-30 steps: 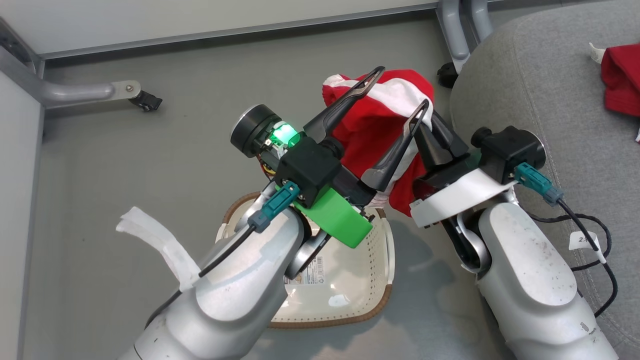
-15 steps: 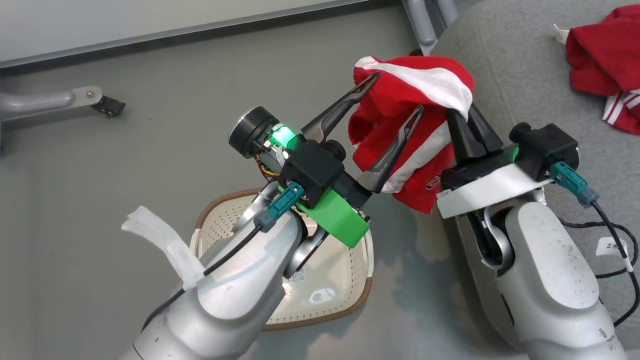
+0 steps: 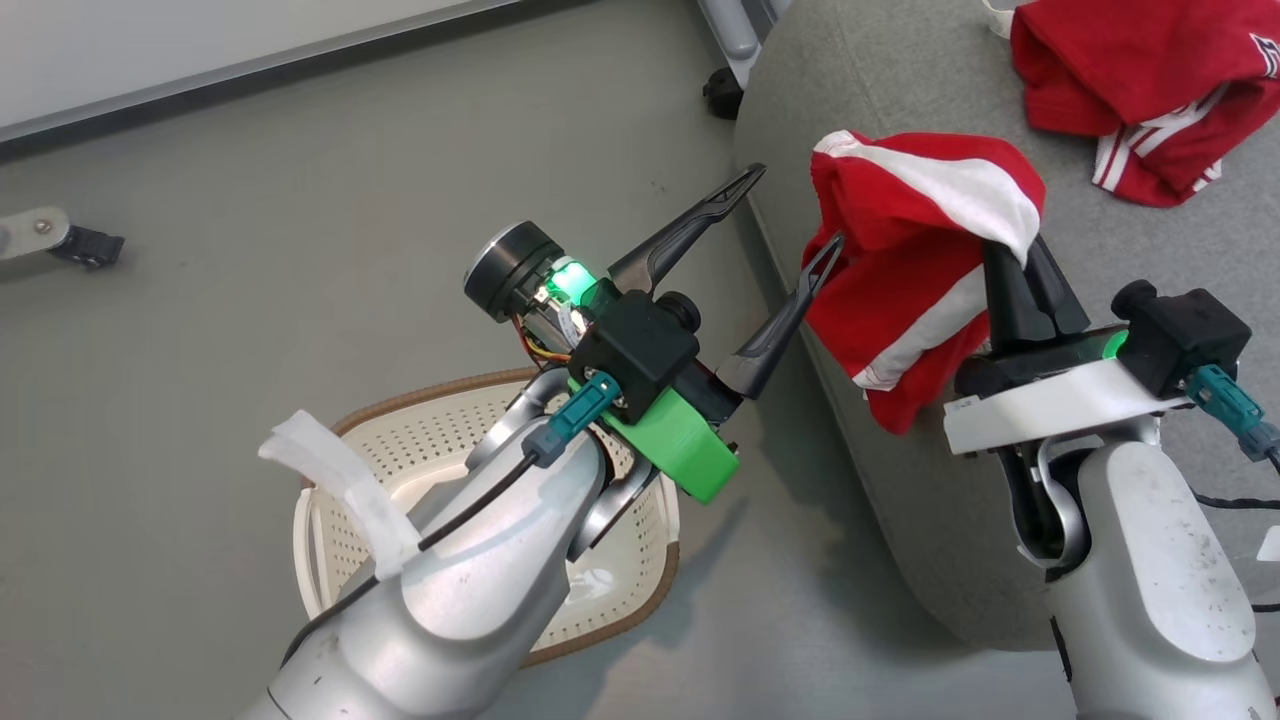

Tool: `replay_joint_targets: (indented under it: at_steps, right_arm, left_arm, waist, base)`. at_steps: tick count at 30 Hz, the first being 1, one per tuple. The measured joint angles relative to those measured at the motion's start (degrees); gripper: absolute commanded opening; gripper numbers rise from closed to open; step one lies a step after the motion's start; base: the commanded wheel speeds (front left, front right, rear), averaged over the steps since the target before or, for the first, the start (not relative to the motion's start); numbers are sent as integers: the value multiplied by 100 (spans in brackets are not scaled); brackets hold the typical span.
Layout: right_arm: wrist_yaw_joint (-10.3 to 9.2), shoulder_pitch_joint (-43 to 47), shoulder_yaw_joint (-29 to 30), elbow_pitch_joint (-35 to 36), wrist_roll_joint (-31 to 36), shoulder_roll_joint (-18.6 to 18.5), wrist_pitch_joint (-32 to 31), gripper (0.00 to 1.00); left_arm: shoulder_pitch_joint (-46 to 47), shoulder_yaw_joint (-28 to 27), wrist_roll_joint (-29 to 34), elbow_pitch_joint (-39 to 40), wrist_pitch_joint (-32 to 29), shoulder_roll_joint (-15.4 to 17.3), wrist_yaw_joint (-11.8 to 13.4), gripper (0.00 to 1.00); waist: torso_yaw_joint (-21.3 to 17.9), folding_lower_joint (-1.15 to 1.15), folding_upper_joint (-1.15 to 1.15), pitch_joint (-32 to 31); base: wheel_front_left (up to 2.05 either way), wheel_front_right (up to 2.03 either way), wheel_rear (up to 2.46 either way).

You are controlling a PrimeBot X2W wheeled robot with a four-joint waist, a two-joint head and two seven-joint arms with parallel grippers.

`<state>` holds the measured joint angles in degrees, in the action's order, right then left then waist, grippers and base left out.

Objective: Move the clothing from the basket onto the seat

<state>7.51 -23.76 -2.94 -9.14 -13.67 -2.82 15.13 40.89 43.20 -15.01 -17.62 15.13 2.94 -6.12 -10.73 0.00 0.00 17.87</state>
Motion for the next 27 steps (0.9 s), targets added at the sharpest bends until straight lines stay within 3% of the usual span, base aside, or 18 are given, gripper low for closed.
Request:
replay_joint_targets:
  at_steps: [17,27]
  right_arm:
    - [0,390,523,136,-143,-1,0,0]
    - [0,388,677,138,-118,1,0,0]
  left_arm:
    - [22,141,27,-148,0,33,-67,100]
    - [-11,96,32,-156,0,37,-67,100]
  waist:
    - [-801,0,0,176]
    - [-837,0,0,194]
  base:
    - [0,0,0]
    - [0,0,0]
